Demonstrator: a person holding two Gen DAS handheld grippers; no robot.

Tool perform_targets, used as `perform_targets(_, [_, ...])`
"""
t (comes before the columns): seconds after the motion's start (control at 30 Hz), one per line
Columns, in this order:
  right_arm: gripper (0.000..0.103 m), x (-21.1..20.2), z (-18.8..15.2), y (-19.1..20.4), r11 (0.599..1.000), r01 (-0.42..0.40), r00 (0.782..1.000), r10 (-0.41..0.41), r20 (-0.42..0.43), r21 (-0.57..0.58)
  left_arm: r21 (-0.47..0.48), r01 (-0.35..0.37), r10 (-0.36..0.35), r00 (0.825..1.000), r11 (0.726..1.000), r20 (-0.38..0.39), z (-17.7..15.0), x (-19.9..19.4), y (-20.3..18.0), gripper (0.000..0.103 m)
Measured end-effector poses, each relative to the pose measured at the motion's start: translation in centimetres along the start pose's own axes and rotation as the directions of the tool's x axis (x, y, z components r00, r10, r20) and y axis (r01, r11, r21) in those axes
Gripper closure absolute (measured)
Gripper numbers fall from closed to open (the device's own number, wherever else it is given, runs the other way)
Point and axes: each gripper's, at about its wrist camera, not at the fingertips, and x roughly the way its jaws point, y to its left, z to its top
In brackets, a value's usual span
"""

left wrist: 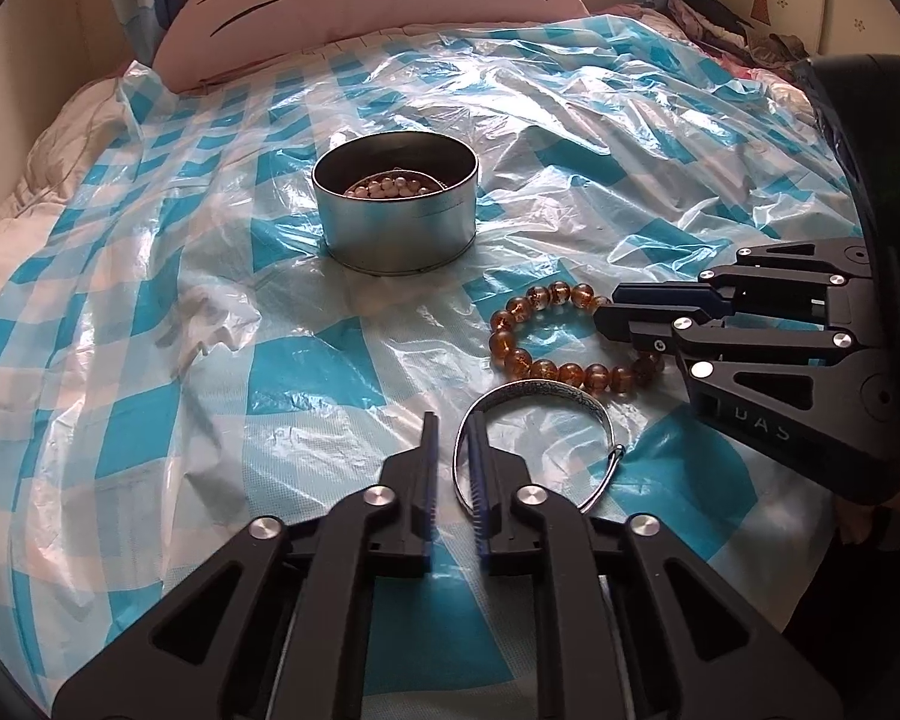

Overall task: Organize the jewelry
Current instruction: 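Grasp the second silver bangle with the left gripper while the right gripper grasps the amber bead bracelet, then lift and carry the silver bangle and amber bead bracelet over the tin with both grippers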

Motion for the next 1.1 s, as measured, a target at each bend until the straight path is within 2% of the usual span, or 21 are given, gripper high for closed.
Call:
perform_targets(0.07, [0.072,0.1,0.0,0.0,1.000,0.005,1.000,-0.005,-0.002,0.004,0.003,-0.014,0.014,1.000,1.000,0.015,0.1,0.1,-0.1,0.062])
perform_targets(0.17, [0.071,0.3,0.0,0.2,1.000,0.007,1.000,-0.007,-0.011,-0.009,0.011,-0.007,0.007,1.000,1.000,0.007,0.2,0.5,-0.3,0.063])
perform_targets(0.23, [0.071,0.6,0.0,0.3,1.000,0.011,1.000,-0.011,-0.019,-0.020,0.036,-0.015,0.015,1.000,0.999,-0.006,0.1,0.8,-0.7,0.084])
perform_targets(0.27, [0.075,0.7,0.0,0.5,1.000,0.011,1.000,-0.011,-0.021,-0.027,0.052,-0.016,0.016,1.000,0.999,-0.012,0.1,0.9,-1.0,0.095])
perform_targets(0.3, [0.078,0.7,0.0,0.6,0.999,0.002,1.000,-0.002,-0.022,-0.032,0.065,-0.023,0.024,1.000,0.998,-0.011,0.0,0.8,-1.2,0.098])
perform_targets(0.4, [0.087,0.7,-0.1,0.9,0.999,-0.002,1.000,0.001,-0.021,-0.051,0.067,-0.022,0.023,1.000,0.998,-0.009,-0.1,0.6,-1.3,0.098])
perform_targets(0.73, [0.090,0.3,-0.1,1.0,0.999,-0.002,1.000,0.002,-0.005,-0.052,0.037,-0.002,0.002,1.000,0.999,0.003,-0.1,0.2,-0.8,0.099])
perform_targets(0.9, [0.090,-0.7,0.3,-1.1,0.993,-0.101,0.994,0.098,0.039,0.065,-0.063,0.061,-0.059,0.997,0.996,0.040,0.3,-0.7,1.1,0.100])
perform_targets(1.1, [0.090,-1.7,0.6,-3.9,0.948,-0.239,0.969,0.219,0.112,0.212,-0.110,0.077,-0.069,0.995,0.991,0.077,0.5,-1.5,2.1,0.100])
